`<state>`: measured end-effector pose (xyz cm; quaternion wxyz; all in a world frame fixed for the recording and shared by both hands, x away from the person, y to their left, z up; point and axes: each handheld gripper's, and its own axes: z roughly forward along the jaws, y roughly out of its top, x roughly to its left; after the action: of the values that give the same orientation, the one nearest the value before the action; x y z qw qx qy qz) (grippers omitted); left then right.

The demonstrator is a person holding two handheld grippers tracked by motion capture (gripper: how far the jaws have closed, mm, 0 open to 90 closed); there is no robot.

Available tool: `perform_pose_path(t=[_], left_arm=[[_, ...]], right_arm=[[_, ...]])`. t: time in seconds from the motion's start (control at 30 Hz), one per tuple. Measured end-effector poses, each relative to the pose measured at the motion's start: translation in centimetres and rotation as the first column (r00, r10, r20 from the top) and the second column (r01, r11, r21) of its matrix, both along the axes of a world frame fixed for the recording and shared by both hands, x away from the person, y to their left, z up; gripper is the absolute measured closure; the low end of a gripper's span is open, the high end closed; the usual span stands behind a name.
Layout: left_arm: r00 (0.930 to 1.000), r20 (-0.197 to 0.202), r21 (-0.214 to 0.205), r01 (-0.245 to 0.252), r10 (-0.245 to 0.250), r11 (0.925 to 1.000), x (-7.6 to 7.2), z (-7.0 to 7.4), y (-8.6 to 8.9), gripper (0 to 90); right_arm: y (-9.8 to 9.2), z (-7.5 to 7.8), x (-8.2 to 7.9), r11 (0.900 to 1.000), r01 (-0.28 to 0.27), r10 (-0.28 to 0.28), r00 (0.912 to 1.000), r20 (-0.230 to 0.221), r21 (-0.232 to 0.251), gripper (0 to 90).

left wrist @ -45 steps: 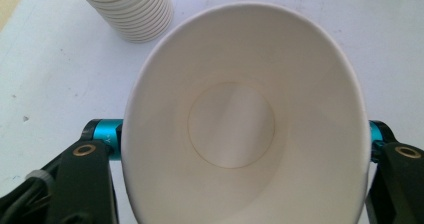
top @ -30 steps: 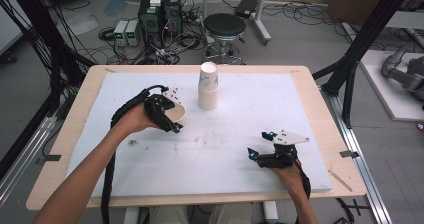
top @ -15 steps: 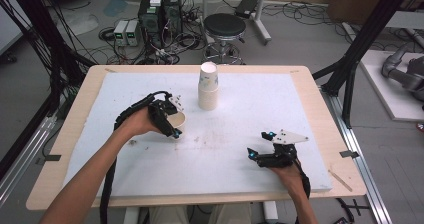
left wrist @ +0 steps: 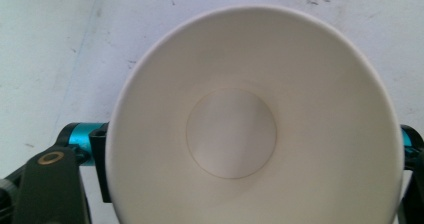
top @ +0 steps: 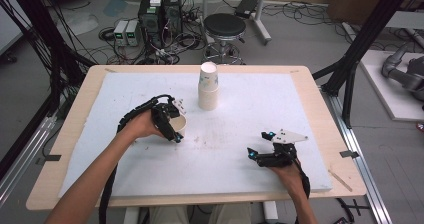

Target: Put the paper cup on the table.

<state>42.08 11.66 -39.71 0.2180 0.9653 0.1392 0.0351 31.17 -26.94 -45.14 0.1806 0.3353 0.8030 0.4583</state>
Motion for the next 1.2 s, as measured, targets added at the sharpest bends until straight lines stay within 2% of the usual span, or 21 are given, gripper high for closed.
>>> perform_pose_path(t=[0.2, 0.27, 0.33, 0.4, 0.63, 0.67, 0.87, 1.0, 1.1, 1.17, 1.2], left_arm=[[1.0000, -0.008, -0.003, 0.002, -0.002, 1.0000, -0.1, -0.1, 0.1, 15.7], [0.9997, -0.026, 0.004, 0.000, 0.000, 1.0000, 0.0, -0.2, 0.2, 15.6], [0.9998, -0.018, 0.014, 0.001, -0.001, 0.9999, 0.0, -0.3, 0.3, 15.6], [0.9998, -0.017, -0.005, -0.007, 0.007, 1.0000, -0.1, -0.4, 0.6, 15.6], [0.9989, -0.029, -0.035, -0.038, 0.037, 0.9987, -0.7, -1.0, 2.2, 15.6], [0.9988, -0.023, -0.058, -0.044, 0.043, 0.9974, -1.0, -1.0, 2.8, 15.5], [0.9976, -0.014, -0.105, -0.068, 0.067, 0.9921, -1.9, -0.9, 4.4, 15.6], [0.9954, -0.001, -0.158, -0.095, 0.096, 0.9829, -2.9, -0.8, 5.9, 15.6], [0.9921, 0.034, -0.196, -0.112, 0.121, 0.9741, -4.0, -0.8, 6.9, 15.6], [0.9882, 0.056, -0.246, -0.125, 0.142, 0.9613, -4.8, -0.7, 7.7, 15.6], [0.9848, 0.065, -0.278, -0.137, 0.161, 0.9507, -5.3, -0.8, 8.0, 15.6]], right_arm=[[0.0, 0.0, 0.0, 1.0000, 0.001, -0.001, 1.0000, -0.001, 0.003, 17.2], [0.0, 0.0, 0.0, 1.0000, 0.000, 0.000, 1.0000, 0.000, 0.000, 17.2], [0.0, 0.0, 0.0, 1.0000, 0.001, -0.001, 1.0000, -0.001, 0.001, 17.2], [0.0, 0.0, 0.0, 1.0000, 0.003, -0.003, 1.0000, -0.005, 0.005, 17.2], [0.0, 0.0, 0.0, 1.0000, 0.002, -0.002, 1.0000, -0.008, 0.005, 17.2], [0.0, 0.0, 0.0, 1.0000, 0.005, -0.005, 1.0000, -0.003, 0.006, 17.2], [0.0, 0.0, 0.0, 1.0000, 0.008, -0.008, 1.0000, -0.005, 0.003, 17.2], [0.0, 0.0, 0.0, 1.0000, 0.008, -0.008, 0.9999, -0.008, 0.004, 17.2], [0.0, 0.0, 0.0, 1.0000, 0.008, -0.008, 0.9999, -0.007, 0.005, 17.2], [-0.1, 0.0, 0.0, 0.9999, 0.008, -0.008, 1.0000, -0.004, 0.010, 17.2], [-0.1, 0.0, 0.0, 0.9999, 0.007, -0.007, 1.0000, -0.004, 0.009, 17.2]])
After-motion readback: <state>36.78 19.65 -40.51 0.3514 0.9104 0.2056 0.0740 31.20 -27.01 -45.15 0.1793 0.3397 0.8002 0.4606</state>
